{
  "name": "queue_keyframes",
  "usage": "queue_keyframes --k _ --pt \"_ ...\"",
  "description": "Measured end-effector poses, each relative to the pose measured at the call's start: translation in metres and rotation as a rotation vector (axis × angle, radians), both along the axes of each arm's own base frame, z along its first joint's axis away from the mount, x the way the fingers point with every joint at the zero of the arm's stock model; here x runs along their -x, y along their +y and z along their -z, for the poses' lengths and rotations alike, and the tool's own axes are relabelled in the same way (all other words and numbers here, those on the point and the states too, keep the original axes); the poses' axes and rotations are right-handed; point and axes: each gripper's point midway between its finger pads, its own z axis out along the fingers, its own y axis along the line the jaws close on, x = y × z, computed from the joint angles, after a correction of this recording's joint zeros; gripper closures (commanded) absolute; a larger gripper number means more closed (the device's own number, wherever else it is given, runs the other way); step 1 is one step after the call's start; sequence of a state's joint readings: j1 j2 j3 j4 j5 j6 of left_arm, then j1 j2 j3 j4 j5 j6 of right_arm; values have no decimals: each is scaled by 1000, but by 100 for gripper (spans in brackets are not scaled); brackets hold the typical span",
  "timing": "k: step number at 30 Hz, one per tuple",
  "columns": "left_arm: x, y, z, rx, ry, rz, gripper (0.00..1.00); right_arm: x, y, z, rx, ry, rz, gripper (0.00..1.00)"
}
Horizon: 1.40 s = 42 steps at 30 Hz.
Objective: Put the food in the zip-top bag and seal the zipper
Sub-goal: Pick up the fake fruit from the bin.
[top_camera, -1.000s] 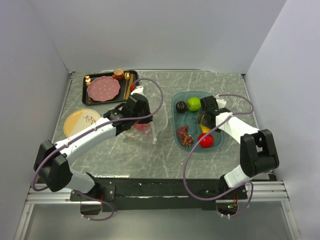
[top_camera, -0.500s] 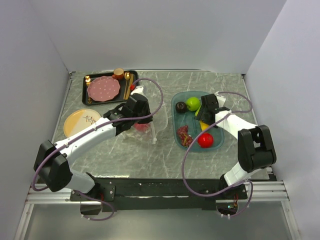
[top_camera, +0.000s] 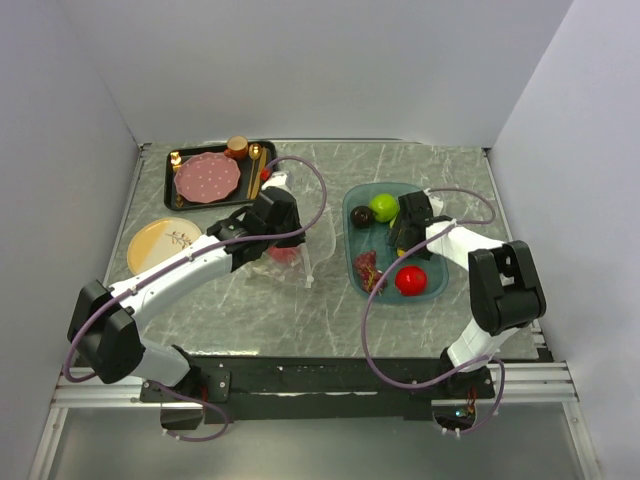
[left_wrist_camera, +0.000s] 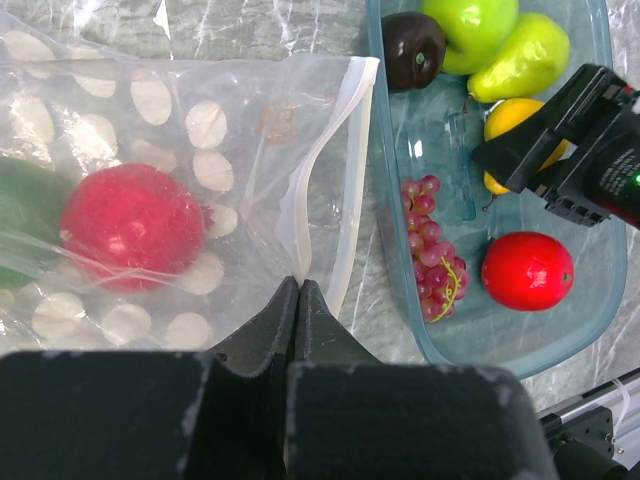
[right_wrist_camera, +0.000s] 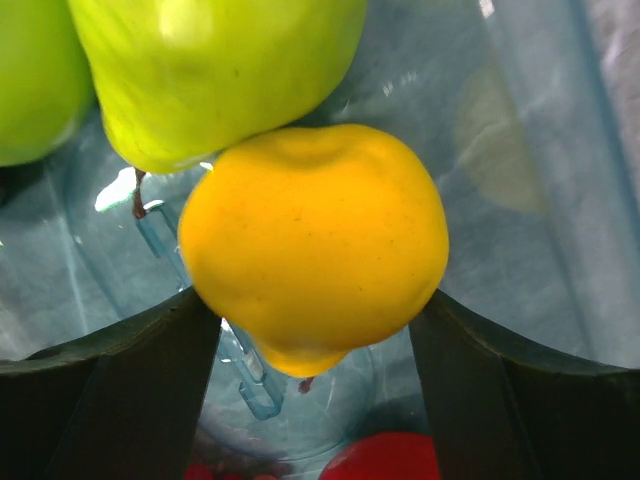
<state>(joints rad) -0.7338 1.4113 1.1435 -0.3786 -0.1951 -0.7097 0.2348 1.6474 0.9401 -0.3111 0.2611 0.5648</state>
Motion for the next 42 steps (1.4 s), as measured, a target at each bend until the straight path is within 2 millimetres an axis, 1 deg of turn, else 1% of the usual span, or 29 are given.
queue_keyframes --k 1,3,4,6,12,19,24,29,31,33,35,38,42 --pt "0 0 0 -1 0 0 99 1 0 2 0 9 -3 25" --pt "0 0 0 -1 -1 1 99 3 1 6 -3 25 -8 19" --pt "0 0 0 -1 -1 1 99 3 2 7 -5 27 -8 13" --pt "0 0 0 -2 0 1 99 3 1 6 -1 25 -9 10" --pt "0 0 1 -2 0 1 99 3 0 5 7 20 -8 6" --pt "0 0 0 -1 0 1 99 -1 -7 -1 45 5 -10 6" --pt "1 -1 0 1 3 7 99 -7 -10 -11 69 -22 -13 5" --pt "1 -1 1 0 5 7 99 -25 -7 -25 72 -60 -22 8" --pt "2 0 2 -1 6 7 99 -32 -5 -26 70 -64 -23 11" --pt "1 0 2 -1 6 7 99 -32 -3 -22 62 -54 -31 12" --pt "1 0 2 -1 6 7 99 -28 -2 -17 58 -40 -37 12" --pt "2 0 3 -2 6 7 99 -27 -2 -16 56 -36 -39 13" --pt "2 0 3 -2 6 7 99 -24 0 -17 48 -36 -53 30"
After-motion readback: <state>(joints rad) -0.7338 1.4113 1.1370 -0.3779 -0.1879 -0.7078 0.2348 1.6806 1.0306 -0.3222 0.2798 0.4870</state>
